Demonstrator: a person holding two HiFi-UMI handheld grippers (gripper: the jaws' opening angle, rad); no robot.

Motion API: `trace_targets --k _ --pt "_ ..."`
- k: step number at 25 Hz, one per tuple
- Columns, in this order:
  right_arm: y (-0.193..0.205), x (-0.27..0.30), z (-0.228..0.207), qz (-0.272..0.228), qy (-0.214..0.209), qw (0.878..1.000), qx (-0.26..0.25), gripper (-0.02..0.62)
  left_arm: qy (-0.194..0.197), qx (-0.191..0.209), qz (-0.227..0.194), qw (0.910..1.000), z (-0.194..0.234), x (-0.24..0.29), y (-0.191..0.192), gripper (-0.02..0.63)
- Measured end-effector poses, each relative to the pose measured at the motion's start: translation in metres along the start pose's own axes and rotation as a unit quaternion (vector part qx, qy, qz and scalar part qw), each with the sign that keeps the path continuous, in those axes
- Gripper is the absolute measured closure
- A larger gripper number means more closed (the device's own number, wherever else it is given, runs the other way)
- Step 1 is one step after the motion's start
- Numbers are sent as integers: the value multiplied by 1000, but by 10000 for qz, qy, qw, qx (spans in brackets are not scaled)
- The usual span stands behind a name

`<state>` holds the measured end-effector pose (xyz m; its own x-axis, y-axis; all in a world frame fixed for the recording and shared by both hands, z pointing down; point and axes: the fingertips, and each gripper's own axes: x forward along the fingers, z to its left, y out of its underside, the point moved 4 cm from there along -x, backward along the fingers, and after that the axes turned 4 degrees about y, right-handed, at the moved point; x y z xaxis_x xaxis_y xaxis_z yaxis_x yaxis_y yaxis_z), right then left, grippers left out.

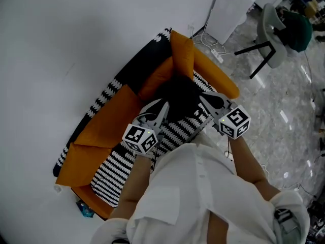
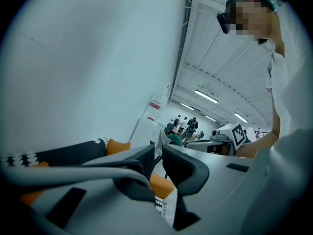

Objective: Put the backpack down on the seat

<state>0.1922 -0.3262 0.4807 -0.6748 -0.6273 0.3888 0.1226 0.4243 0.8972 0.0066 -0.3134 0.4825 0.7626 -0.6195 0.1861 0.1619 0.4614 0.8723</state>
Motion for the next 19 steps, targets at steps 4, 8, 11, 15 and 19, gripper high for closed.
trace_targets --k 4,8,11,15,19 --pt "2 -1 3 18 -61 10000 12 577 -41 -30 -10 10000 0 -2 2 541" --pt "7 0 8 101 -156 9998 -63 577 -32 -54 2 10000 -3 -2 5 541" --pt "10 0 12 155 -224 9996 -98 577 -33 -89 19 10000 -4 -1 7 541" --pt "12 -1 13 175 -256 9995 -99 577 -33 -104 55 9999 -6 0 10 541" --pt "12 -2 12 172 -243 9995 -85 577 -38 -110 70 9999 -6 0 11 541"
